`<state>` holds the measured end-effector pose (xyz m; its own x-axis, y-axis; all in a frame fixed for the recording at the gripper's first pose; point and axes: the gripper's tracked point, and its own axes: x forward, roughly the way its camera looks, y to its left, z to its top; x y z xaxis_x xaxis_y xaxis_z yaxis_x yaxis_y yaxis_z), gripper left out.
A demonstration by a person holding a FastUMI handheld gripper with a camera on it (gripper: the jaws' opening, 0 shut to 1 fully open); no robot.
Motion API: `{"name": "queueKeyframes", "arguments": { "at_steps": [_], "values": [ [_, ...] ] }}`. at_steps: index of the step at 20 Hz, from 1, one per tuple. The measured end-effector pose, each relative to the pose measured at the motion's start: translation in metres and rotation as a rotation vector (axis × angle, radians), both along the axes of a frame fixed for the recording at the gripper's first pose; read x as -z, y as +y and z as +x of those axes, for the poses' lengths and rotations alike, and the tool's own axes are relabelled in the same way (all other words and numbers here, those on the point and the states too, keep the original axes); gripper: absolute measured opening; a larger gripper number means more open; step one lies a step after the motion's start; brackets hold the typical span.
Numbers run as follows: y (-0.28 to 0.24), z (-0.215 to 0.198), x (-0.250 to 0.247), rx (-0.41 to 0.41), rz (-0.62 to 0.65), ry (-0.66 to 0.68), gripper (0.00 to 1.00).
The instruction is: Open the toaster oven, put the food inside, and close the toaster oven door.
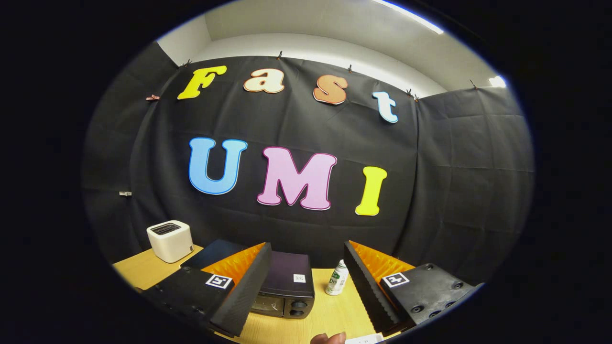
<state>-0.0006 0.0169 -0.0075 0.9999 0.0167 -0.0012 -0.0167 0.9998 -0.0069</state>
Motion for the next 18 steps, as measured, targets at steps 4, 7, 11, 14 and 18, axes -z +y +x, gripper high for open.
{"name": "queueKeyframes", "arguments": {
  "at_steps": [4,7,11,14,18],
  "values": [
    [0.021,0.002,0.005,-0.025,0.016,0.007,0.98],
    [0.04,0.003,0.016,-0.046,0.027,0.035,0.97],
    [0.076,0.007,0.045,-0.089,0.052,0.113,0.98],
    [0.109,0.014,0.073,-0.124,0.076,0.187,0.98],
    [0.147,0.023,0.115,-0.163,0.087,0.29,0.98]
  ]
}}
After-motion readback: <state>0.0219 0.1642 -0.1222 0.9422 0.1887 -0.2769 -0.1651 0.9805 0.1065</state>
